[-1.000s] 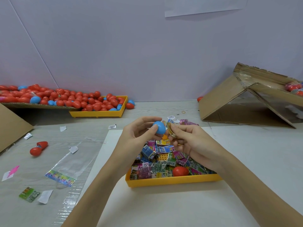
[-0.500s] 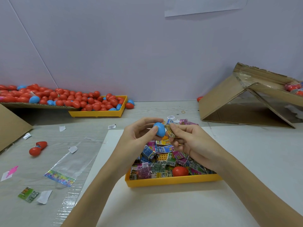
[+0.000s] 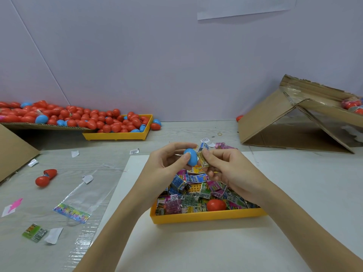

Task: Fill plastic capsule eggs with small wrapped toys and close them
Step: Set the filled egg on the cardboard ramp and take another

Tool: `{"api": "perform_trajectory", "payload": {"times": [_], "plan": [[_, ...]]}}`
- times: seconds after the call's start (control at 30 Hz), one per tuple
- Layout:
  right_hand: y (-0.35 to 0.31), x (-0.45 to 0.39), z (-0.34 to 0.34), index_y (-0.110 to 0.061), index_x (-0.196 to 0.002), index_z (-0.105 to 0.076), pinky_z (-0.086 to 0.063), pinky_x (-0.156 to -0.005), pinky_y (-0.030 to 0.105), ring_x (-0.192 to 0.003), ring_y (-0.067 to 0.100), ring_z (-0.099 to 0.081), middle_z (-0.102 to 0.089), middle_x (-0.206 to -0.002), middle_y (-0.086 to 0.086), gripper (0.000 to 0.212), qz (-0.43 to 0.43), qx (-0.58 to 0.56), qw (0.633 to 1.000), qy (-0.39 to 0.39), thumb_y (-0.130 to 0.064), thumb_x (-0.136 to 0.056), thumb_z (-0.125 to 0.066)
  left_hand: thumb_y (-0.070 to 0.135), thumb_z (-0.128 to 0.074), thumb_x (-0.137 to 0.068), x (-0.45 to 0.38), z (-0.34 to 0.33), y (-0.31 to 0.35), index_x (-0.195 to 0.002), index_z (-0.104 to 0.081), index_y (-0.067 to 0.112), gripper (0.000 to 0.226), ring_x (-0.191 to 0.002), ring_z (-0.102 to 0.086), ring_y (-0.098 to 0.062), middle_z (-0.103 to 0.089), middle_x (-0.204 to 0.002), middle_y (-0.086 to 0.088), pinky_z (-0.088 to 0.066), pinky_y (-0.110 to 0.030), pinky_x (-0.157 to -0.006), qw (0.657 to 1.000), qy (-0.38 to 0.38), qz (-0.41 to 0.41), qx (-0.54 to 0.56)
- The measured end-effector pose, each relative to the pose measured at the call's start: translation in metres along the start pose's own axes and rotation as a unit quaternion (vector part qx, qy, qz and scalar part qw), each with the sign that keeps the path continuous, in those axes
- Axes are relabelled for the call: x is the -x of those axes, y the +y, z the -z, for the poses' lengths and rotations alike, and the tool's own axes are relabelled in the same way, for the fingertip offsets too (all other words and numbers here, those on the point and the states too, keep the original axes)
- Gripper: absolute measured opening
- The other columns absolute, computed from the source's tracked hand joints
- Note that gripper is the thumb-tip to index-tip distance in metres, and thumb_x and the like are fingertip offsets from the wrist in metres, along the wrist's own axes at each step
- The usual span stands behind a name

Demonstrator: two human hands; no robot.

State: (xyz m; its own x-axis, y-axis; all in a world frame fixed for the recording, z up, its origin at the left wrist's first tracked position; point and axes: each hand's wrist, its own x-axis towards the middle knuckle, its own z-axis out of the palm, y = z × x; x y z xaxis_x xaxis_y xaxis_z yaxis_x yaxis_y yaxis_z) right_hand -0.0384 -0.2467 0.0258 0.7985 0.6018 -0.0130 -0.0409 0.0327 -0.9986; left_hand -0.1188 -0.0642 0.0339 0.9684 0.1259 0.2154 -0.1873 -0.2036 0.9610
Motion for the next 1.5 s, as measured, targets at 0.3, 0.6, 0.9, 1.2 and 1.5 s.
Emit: {"api": "perform_trajectory", "payload": {"times": [0.3,0.6,0.9,1.2,1.5], "plan": [[0.0026,0.0005,-0.0023,-0.015,-0.1,-0.079,-0.055,-0.064,0.022,-0.068,0.014,-0.065,-0.071,-0.074,0.002,0.026,0.047,0.079,0.995,0.027,-0.035,-0.101,-0.062,0.017,-0.066,-0.1,-0.0008,0.0005,-0.0036,-0.12,-0.073,0.029,0.025,-0.102,-0.073,-0.011,-0.075,-0.109,0.011,-0.057,-0.019,-0.084,0.999,0.016,-0.015,-0.03],[0.0026,0.0015,-0.0029,-0.026,-0.101,-0.08,-0.059,-0.067,0.021,-0.07,0.018,-0.07,-0.077,-0.08,0.005,0.021,0.067,0.108,0.991,0.043,-0.038,-0.1,-0.063,0.017,-0.068,-0.098,-0.0004,0.0005,-0.0025,-0.121,-0.071,0.031,0.027,-0.104,-0.071,-0.008,-0.074,-0.112,0.016,-0.056,-0.018,-0.083,0.998,0.02,-0.031,-0.05],[0.0028,0.0028,-0.0028,-0.033,-0.1,-0.079,-0.059,-0.069,0.021,-0.064,0.011,-0.068,-0.079,-0.08,-0.001,0.018,0.077,0.139,0.986,0.043,-0.04,-0.1,-0.063,0.016,-0.068,-0.097,0.0002,0.0005,-0.0032,-0.124,-0.071,0.029,0.03,-0.111,-0.07,-0.006,-0.073,-0.119,0.016,-0.058,-0.021,-0.089,0.997,0.026,-0.048,-0.062],[0.0004,0.0048,-0.0091,-0.015,-0.107,-0.081,-0.057,-0.067,0.019,-0.086,0.019,-0.077,-0.08,-0.098,0.007,0.023,0.02,-0.032,0.999,0.035,-0.03,-0.096,-0.066,0.009,-0.065,-0.1,0.0006,-0.0002,-0.0025,-0.129,-0.071,0.023,0.033,-0.116,-0.068,-0.008,-0.074,-0.121,0.011,-0.053,-0.016,-0.093,0.997,0.036,-0.063,-0.018],[-0.0057,0.005,-0.0064,-0.007,-0.112,-0.078,-0.058,-0.064,0.022,-0.084,0.02,-0.076,-0.079,-0.108,0.01,0.029,-0.034,-0.094,0.995,0.02,-0.028,-0.097,-0.066,0.013,-0.066,-0.099,-0.0003,0.0003,-0.0023,-0.128,-0.071,0.023,0.031,-0.116,-0.068,-0.008,-0.074,-0.121,0.01,-0.053,-0.017,-0.094,0.998,0.042,-0.054,-0.016]]}}
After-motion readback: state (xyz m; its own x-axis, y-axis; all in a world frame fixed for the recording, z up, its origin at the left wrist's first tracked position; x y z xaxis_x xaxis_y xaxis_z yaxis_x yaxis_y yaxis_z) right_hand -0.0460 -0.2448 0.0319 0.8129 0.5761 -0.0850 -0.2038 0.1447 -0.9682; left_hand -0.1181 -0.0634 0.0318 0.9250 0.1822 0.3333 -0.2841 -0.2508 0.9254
